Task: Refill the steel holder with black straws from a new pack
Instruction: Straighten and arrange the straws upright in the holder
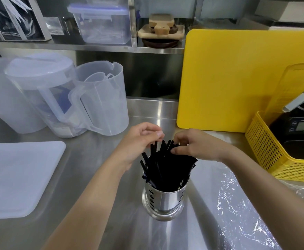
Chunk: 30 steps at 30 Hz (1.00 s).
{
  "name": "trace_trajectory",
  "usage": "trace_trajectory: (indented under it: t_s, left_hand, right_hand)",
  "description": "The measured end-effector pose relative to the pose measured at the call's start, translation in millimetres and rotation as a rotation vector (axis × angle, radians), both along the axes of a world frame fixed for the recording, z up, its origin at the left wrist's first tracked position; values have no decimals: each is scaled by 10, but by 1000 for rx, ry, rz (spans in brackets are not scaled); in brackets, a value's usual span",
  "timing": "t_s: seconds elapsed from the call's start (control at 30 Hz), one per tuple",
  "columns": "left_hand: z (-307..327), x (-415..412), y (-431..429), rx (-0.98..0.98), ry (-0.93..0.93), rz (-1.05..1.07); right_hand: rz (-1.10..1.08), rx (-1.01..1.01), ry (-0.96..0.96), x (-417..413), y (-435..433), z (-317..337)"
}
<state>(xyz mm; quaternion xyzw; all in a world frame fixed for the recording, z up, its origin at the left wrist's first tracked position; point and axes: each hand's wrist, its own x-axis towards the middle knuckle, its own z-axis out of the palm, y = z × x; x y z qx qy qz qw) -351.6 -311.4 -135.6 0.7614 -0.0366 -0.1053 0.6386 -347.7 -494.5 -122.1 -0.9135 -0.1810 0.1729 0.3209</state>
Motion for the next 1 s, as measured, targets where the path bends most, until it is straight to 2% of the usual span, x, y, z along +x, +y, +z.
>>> trace_trajectory:
  t_s: [0.17,0.3,0.4,0.5,0.63,0.67,0.8,0.9,1.0]
  left_hand:
    - [38,7,42,-107,-65,147]
    - [94,3,65,-106,-179,177]
    - [168,-15,47,9,-252,-21]
    - [224,-25,-85,281,-255,-307]
    - [188,31,-293,472,-192,-438]
    - [191,50,-313,477,-195,-447]
    - [263,112,-309,256,-92,-553]
    - [348,119,-302,190,-140,-604]
    - [415,126,-357,169,-217,-554]
  right_hand:
    - [24,-22,-84,47,7,65]
    - [4,17,-115,80,-54,225]
    - [18,-23,-155,102,-84,344]
    - [34,-63,-185,115,-71,454]
    - [64,-111,-216,100,-26,560]
    - [69,-121,-223,93,-20,581]
    - [71,-111,-254,89,-49,654]
    - [86,-74,-285,88,-79,730]
    - [54,29,-323,114,-105,837]
